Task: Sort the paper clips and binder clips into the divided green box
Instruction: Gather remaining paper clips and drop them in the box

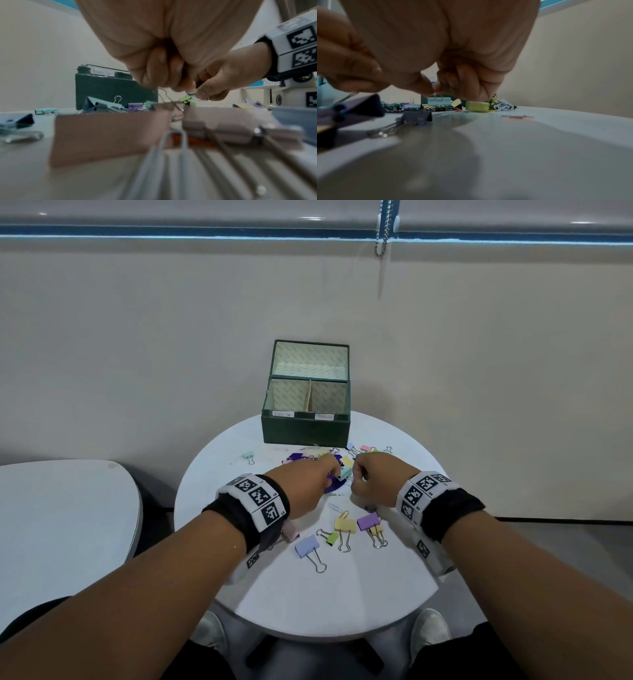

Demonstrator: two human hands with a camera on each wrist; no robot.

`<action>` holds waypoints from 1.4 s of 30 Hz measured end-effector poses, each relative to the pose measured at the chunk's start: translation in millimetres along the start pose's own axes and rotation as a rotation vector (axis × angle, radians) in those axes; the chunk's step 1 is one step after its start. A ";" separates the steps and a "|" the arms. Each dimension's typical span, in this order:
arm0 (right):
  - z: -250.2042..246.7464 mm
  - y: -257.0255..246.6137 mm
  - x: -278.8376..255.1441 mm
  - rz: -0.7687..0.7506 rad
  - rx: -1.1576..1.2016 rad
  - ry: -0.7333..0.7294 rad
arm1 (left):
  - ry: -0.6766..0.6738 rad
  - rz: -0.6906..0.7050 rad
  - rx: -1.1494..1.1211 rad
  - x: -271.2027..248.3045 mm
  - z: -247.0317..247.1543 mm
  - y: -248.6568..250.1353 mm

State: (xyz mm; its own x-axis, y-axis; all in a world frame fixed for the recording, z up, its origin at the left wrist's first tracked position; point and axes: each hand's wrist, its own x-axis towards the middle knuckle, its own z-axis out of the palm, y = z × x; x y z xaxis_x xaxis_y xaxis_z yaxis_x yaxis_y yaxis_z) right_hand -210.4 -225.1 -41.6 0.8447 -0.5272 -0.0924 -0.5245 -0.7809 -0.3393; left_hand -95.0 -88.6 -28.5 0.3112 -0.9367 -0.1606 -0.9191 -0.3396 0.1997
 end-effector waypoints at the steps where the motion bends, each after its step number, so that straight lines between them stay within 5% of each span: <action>1: -0.9 0.0 -0.4 0.001 0.014 0.019 | -0.040 0.008 0.023 0.2 0.6 0.2; 11: -6.4 4.7 -4.0 0.018 0.102 0.169 | -0.033 0.132 0.163 3.6 2.6 3.9; 25: -3.8 4.4 0.1 0.080 -0.092 0.010 | 0.139 0.146 -0.020 3.7 -1.3 5.7; 30: -1.9 4.1 -1.7 0.093 -0.101 -0.060 | 0.011 0.168 -0.112 4.4 2.9 3.7; 37: -0.5 3.6 1.6 0.109 -0.044 -0.127 | -0.149 0.334 0.179 4.2 -4.0 5.1; 42: 1.9 3.7 0.4 0.062 -0.056 -0.087 | -0.146 0.367 0.273 1.9 -8.6 4.8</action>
State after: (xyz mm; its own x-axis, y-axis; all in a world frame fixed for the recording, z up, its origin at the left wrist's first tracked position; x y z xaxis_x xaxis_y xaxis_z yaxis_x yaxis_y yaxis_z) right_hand -211.9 -227.6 -44.7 0.8151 -0.5461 -0.1935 -0.5793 -0.7662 -0.2781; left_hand -96.7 -92.7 -19.6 -0.0651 -0.9622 -0.2645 -0.9979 0.0645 0.0108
